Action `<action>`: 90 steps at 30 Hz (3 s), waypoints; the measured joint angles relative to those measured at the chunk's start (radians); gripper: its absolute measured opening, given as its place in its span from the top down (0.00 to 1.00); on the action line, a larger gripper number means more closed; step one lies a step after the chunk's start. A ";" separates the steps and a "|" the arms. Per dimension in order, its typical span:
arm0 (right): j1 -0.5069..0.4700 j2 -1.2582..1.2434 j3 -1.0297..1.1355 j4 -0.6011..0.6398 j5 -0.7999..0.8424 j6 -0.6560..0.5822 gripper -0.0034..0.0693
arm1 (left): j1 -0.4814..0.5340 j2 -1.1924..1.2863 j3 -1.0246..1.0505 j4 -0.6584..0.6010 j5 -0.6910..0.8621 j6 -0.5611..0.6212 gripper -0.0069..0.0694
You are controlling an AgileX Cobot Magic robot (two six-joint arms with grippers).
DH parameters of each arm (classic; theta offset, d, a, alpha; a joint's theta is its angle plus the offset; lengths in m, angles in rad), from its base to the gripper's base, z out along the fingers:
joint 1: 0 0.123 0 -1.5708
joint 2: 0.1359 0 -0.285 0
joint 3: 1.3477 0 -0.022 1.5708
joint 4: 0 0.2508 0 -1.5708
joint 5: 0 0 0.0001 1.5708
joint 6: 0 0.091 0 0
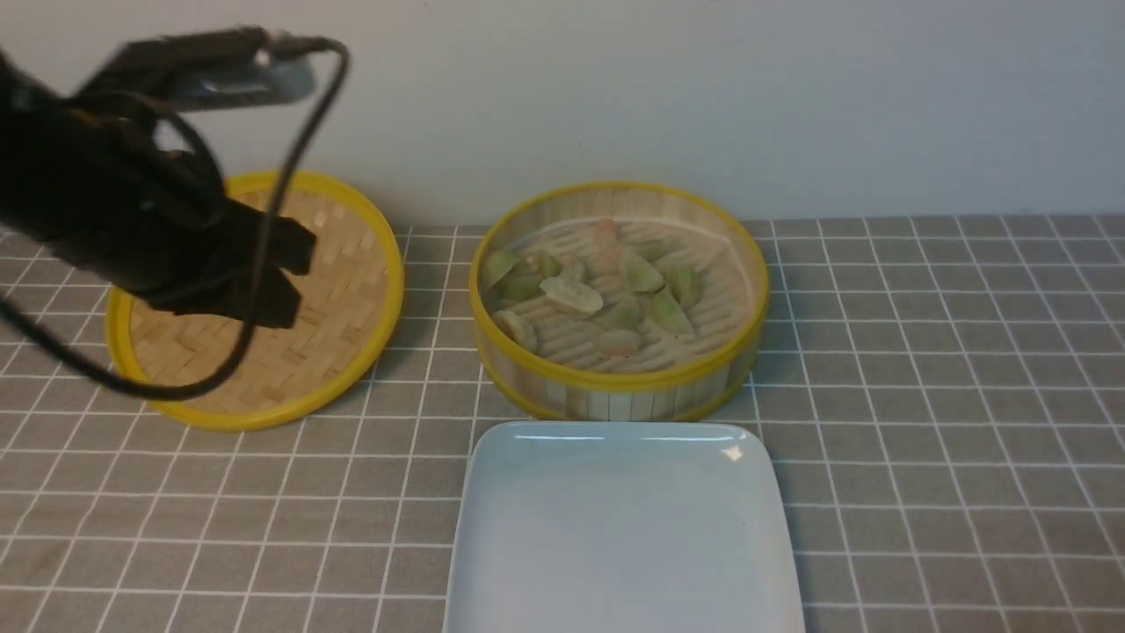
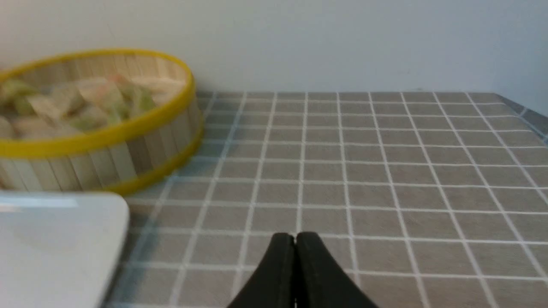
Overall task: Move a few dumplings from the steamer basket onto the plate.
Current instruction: Use the left arm to grab a dumpling from the steamer
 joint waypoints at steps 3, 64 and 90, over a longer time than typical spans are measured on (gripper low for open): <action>0.000 0.000 0.000 0.162 -0.119 0.068 0.97 | -0.072 0.106 -0.087 0.045 0.016 0.014 0.92; 0.000 0.507 -0.581 0.337 0.547 -0.059 0.97 | -0.307 0.784 -0.556 0.369 -0.239 0.080 0.57; 0.000 0.507 -0.581 0.389 0.583 -0.084 0.97 | -0.334 0.864 -0.920 0.434 0.127 -0.167 0.69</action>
